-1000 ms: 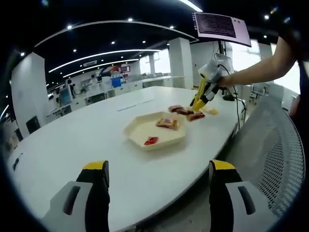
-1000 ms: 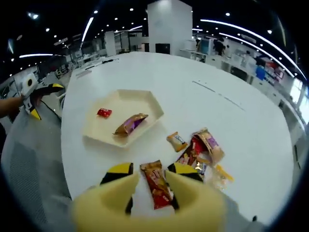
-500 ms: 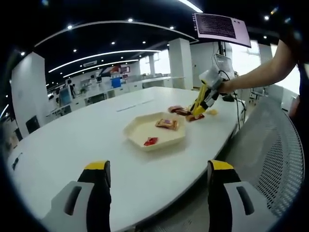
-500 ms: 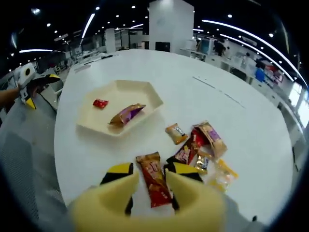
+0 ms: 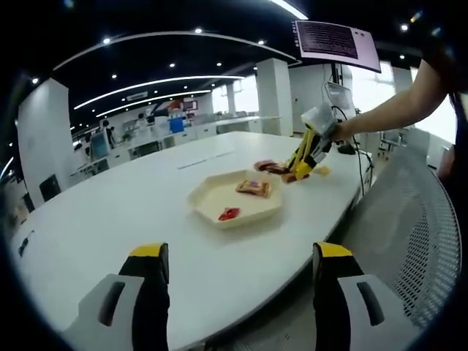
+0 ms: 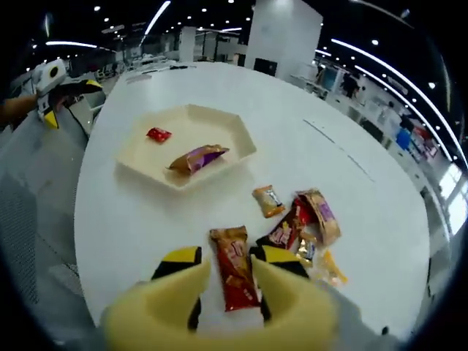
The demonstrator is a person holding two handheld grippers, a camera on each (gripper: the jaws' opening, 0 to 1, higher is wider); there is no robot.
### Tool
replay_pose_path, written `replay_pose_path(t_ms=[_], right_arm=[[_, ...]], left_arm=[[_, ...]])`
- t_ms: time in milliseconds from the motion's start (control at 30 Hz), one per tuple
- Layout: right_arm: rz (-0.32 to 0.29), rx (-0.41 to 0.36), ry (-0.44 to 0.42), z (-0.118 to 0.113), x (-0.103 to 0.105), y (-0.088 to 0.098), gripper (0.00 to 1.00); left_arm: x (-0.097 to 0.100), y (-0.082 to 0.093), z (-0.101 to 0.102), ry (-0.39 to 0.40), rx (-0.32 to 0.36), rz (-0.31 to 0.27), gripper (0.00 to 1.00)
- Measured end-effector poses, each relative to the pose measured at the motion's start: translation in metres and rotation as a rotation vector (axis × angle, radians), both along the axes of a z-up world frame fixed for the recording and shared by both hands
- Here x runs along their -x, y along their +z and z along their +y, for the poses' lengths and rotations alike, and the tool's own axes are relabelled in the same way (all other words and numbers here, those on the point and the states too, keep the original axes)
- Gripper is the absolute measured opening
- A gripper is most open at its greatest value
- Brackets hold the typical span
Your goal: Place the target food into the container with the food tongs after gripping and lifting it, then release it inside without dropping or visibly crushing the food.
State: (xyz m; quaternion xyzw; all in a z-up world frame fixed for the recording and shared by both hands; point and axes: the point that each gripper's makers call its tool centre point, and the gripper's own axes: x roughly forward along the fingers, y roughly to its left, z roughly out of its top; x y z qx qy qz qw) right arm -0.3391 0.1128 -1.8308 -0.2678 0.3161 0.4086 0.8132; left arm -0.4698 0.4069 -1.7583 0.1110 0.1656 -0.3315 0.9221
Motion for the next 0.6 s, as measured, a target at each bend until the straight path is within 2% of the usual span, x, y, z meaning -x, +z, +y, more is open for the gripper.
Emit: replay_pose_path(t_ms=[133, 200, 233, 267, 300, 333, 367, 400, 433, 567, 600], right_arm=[[-0.02, 0.035, 0.028, 0.0, 0.0, 0.0, 0.3], [-0.032, 0.095, 0.04, -0.007, -0.003, -0.001, 0.3], [-0.084, 0.101, 0.059, -0.006, -0.007, 0.004, 0.3], [-0.058, 0.083, 0.049, -0.006, -0.004, 0.004, 0.3], [0.004, 0.059, 0.042, -0.004, 0.003, -0.001, 0.3], [0.004, 0.075, 0.042, -0.007, 0.002, -0.004, 0.3], [-0.026, 0.089, 0.063, -0.01, -0.001, -0.005, 0.3], [0.011, 0.048, 0.028, -0.009, 0.0, -0.003, 0.29], [0.015, 0.032, 0.01, -0.008, -0.003, -0.002, 0.29], [0.03, 0.067, 0.056, -0.008, -0.001, -0.004, 0.28], [0.081, 0.02, 0.044, 0.002, 0.006, -0.007, 0.26]], left_arm=[[0.001, -0.001, 0.0, -0.002, -0.003, 0.004, 0.76], [0.0, -0.001, 0.0, -0.004, -0.001, 0.003, 0.76], [0.0, 0.0, 0.0, -0.002, 0.0, 0.002, 0.76], [0.0, 0.0, 0.0, 0.001, 0.001, 0.0, 0.76], [0.0, 0.001, 0.0, 0.004, 0.003, -0.003, 0.76], [0.0, 0.001, 0.0, 0.005, 0.003, -0.003, 0.76], [0.0, 0.0, 0.001, 0.005, 0.002, -0.002, 0.75], [0.0, 0.0, 0.0, 0.003, 0.0, 0.001, 0.75], [0.0, -0.001, 0.0, 0.002, -0.002, 0.003, 0.75], [0.0, -0.001, 0.001, 0.005, -0.004, 0.004, 0.75], [0.0, -0.001, 0.001, 0.005, -0.005, 0.005, 0.75]])
